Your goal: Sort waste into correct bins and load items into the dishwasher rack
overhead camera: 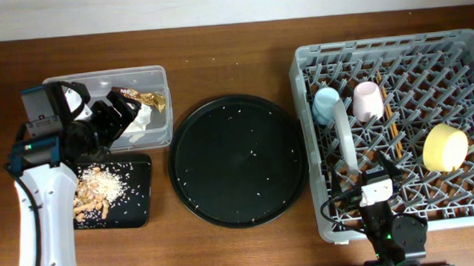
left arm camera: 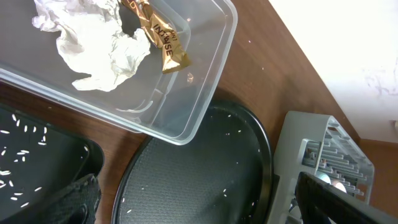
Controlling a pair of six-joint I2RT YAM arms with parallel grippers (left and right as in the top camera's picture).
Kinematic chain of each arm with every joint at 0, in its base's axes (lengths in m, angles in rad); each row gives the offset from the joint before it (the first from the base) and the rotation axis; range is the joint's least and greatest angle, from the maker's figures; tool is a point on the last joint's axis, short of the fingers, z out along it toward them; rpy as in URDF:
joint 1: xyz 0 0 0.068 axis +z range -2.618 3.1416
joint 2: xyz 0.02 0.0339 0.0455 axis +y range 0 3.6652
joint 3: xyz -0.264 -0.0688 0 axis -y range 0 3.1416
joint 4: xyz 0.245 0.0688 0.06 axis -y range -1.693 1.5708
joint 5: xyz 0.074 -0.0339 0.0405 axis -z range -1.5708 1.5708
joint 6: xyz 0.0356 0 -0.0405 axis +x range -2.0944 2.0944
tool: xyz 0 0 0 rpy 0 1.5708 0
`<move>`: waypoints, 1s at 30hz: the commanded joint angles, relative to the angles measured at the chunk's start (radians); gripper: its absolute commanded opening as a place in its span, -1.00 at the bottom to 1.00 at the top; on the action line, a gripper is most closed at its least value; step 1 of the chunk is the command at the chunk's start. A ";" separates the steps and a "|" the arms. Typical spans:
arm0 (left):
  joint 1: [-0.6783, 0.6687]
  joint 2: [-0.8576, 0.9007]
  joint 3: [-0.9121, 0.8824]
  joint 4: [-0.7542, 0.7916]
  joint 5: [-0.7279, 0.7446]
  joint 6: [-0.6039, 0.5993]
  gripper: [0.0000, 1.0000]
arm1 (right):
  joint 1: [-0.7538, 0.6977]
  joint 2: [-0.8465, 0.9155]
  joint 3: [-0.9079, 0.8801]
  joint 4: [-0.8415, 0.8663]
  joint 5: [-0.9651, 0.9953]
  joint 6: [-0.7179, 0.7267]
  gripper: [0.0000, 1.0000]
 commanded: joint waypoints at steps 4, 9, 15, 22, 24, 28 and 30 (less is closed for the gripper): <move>0.002 -0.010 0.000 0.002 0.000 0.002 0.99 | -0.006 -0.009 -0.005 -0.007 0.005 0.004 0.97; 0.002 -0.040 0.000 0.002 0.000 0.002 0.99 | -0.006 -0.009 -0.005 -0.007 0.005 0.004 0.97; 0.000 -0.192 -0.002 -0.002 -0.045 0.017 0.99 | -0.006 -0.009 -0.005 -0.007 0.005 0.004 0.97; 0.000 -0.484 -0.114 -0.095 -0.045 0.017 0.99 | -0.006 -0.009 -0.005 -0.007 0.005 0.004 0.97; 0.000 -0.585 -0.219 -0.095 -0.045 0.017 0.99 | -0.006 -0.009 -0.005 -0.007 0.004 0.004 0.97; 0.001 -0.795 -0.460 -0.077 -0.045 0.016 0.99 | -0.006 -0.009 -0.005 -0.007 0.005 0.004 0.97; 0.001 -0.894 -0.582 -0.026 -0.045 0.016 0.99 | -0.006 -0.009 -0.005 -0.007 0.005 0.004 0.97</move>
